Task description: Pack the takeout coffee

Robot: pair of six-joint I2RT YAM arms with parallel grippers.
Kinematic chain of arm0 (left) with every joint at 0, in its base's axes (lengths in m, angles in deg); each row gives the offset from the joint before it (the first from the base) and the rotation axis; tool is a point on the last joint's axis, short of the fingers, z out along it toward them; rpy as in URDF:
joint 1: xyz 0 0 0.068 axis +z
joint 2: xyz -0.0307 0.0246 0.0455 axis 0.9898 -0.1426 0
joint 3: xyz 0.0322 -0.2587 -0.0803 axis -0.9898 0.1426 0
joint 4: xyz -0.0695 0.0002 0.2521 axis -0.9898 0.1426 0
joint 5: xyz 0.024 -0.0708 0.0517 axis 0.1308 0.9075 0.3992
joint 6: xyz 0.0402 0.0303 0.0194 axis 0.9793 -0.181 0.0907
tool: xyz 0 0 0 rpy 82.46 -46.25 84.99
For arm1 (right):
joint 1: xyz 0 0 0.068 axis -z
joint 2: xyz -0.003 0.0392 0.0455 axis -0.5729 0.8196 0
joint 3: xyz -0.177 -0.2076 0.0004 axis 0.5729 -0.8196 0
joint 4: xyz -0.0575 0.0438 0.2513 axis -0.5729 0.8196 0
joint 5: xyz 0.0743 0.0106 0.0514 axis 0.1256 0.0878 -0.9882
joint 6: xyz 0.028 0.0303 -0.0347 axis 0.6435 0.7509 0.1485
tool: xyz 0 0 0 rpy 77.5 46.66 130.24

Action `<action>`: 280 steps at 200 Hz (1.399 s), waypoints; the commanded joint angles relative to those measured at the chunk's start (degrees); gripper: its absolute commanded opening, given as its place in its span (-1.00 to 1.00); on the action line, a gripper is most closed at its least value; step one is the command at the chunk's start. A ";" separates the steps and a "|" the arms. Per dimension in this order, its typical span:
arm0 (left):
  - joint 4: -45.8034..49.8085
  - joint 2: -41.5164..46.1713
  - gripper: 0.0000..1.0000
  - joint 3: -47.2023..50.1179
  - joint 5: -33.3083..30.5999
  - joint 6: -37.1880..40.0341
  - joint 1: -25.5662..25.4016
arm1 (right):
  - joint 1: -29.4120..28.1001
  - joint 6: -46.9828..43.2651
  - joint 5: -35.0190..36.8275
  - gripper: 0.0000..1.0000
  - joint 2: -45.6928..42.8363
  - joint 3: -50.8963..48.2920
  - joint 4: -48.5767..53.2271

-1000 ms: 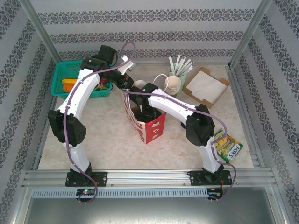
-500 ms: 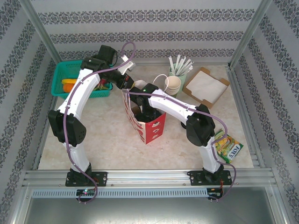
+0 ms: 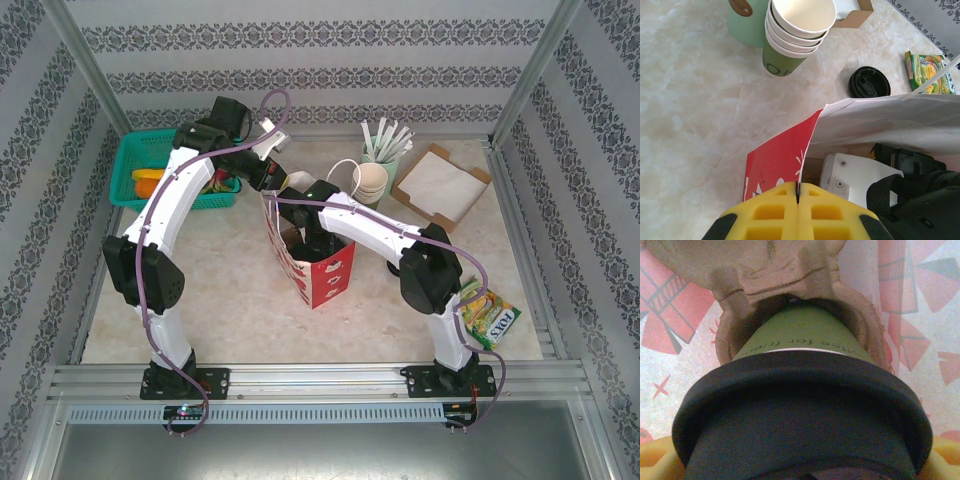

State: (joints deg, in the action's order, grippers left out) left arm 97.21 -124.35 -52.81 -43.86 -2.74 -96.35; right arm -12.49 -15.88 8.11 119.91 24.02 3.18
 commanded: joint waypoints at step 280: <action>-1.21 2.33 -1.00 0.30 0.39 0.18 0.37 | -0.27 -0.15 1.51 0.79 -1.27 4.06 0.01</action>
State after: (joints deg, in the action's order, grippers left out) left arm 97.18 -124.33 -52.72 -43.88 -2.74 -96.35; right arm -12.44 -16.12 7.98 120.39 26.58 3.32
